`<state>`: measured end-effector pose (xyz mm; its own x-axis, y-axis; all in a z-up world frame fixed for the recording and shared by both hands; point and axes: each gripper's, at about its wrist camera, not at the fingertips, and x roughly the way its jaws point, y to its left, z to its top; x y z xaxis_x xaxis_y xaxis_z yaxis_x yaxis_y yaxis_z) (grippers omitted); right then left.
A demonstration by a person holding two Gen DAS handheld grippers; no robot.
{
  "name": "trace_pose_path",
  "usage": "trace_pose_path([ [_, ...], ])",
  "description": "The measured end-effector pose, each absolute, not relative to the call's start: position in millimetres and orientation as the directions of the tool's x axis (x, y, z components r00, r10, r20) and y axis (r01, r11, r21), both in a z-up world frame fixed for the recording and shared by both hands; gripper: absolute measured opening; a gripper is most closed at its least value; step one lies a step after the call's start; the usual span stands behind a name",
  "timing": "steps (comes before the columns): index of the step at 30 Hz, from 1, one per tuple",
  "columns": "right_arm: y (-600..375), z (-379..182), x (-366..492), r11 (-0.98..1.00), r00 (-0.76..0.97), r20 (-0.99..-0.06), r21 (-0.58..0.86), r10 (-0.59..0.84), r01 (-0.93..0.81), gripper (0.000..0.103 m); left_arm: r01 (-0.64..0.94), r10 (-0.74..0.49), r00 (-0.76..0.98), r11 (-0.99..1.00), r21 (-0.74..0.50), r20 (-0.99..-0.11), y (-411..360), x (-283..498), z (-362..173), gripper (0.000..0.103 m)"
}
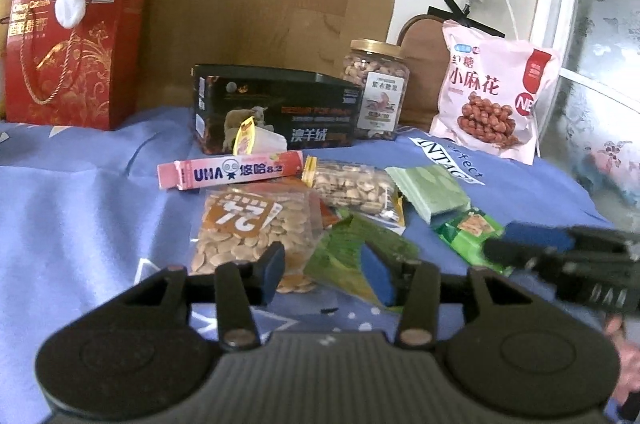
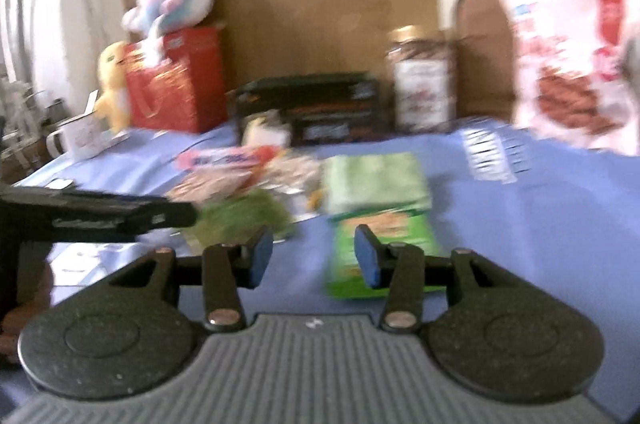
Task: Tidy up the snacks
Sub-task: 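Reach the right gripper to the green cracker pack and grasp it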
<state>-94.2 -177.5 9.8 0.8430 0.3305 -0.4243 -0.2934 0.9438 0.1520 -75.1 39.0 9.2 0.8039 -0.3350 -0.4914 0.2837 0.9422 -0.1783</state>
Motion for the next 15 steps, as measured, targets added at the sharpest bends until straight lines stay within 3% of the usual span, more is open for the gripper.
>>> trace_pose_path([
  [2, -190.8, 11.1, -94.3, 0.965, 0.865, -0.428, 0.129, 0.261, -0.228, 0.070, 0.287, -0.335, 0.803, 0.942, -0.173, -0.493, 37.9, -74.9, 9.3, 0.044],
  [4, -198.9, 8.1, -89.6, 0.973, 0.862, -0.452, 0.120, 0.230, -0.197, 0.082, 0.283, -0.329, 0.805, 0.944, -0.168, -0.493, 37.1, -75.4, 9.4, 0.047],
  [8, -195.9, -5.2, -74.2, 0.962, 0.784, -0.559, 0.125, 0.270, -0.241, 0.083, 0.276, -0.322, 0.809, 0.947, -0.166, -0.492, 37.7, -75.2, 9.6, 0.048],
  [11, -183.2, -6.6, -75.6, 0.967, 0.792, -0.564, 0.048, 0.234, -0.251, 0.083, 0.273, -0.324, 0.810, 0.946, -0.174, -0.490, 39.0, -75.1, 9.9, 0.050],
  [15, -190.7, -6.9, -72.2, 0.968, 0.792, -0.561, 0.079, 0.241, -0.238, 0.078, 0.269, -0.325, 0.815, 0.945, -0.185, -0.480, 41.1, -76.5, 10.6, 0.054],
])
